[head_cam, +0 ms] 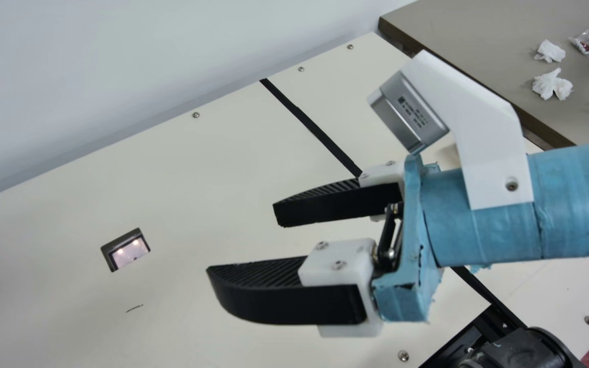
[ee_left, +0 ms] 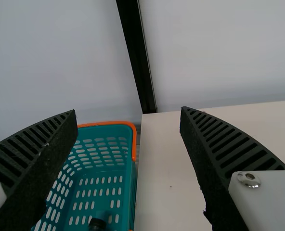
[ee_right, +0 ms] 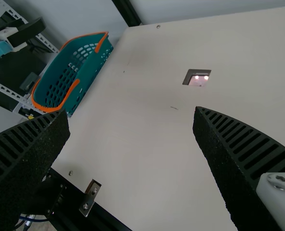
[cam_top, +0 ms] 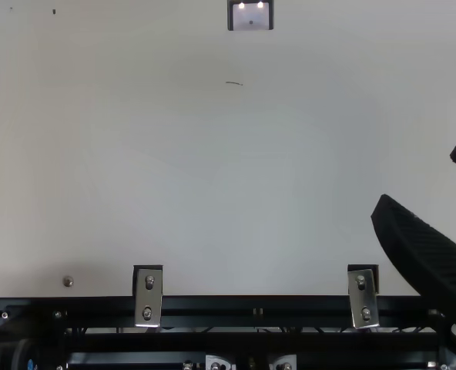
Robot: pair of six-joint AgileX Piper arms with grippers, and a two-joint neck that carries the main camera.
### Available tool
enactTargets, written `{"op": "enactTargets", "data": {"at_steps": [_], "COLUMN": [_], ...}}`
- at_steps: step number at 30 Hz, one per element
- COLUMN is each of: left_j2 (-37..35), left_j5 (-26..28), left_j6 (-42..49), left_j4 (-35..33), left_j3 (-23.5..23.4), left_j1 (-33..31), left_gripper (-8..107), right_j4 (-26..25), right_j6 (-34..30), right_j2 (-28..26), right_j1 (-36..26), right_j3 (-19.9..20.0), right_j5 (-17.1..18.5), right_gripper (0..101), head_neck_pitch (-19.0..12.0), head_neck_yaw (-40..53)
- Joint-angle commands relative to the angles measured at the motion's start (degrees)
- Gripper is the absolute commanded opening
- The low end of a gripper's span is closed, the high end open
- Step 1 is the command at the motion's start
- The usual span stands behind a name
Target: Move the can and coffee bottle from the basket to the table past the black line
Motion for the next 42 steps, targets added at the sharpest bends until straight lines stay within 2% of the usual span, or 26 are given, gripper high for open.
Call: {"op": "enactTargets", "data": {"at_steps": [1, 6, 11, 20, 27, 37, 42], "left_j2": [0.00, 0.00, 0.00, 0.00, 0.00, 0.00, 0.00], "left_j5": [0.00, 0.00, 0.00, 0.00, 0.00, 0.00, 0.00], "left_j6": [0.00, 0.00, 0.00, 0.00, 0.00, 0.00, 0.00], "left_j4": [0.00, 0.00, 0.00, 0.00, 0.00, 0.00, 0.00], "left_j3": [0.00, 0.00, 0.00, 0.00, 0.00, 0.00, 0.00], "left_j1": [0.00, 0.00, 0.00, 0.00, 0.00, 0.00, 0.00], "left_gripper": [90, 90, 90, 90, 90, 90, 90], "right_j4": [0.00, 0.00, 0.00, 0.00, 0.00, 0.00, 0.00], "right_j6": [0.00, 0.00, 0.00, 0.00, 0.00, 0.00, 0.00], "right_j2": [0.00, 0.00, 0.00, 0.00, 0.00, 0.00, 0.00], "right_j1": [0.00, 0.00, 0.00, 0.00, 0.00, 0.00, 0.00], "right_j3": [0.00, 0.00, 0.00, 0.00, 0.00, 0.00, 0.00], "right_j5": [0.00, 0.00, 0.00, 0.00, 0.00, 0.00, 0.00], "right_gripper": [101, 101, 101, 101, 101, 101, 101], "head_neck_pitch": [-0.32, -0.32, 0.93, 0.84, -2.39, -9.29, -10.98], "head_neck_yaw": [-1.31, -1.31, -0.14, 16.23, 31.69, 51.91, 61.36]}}
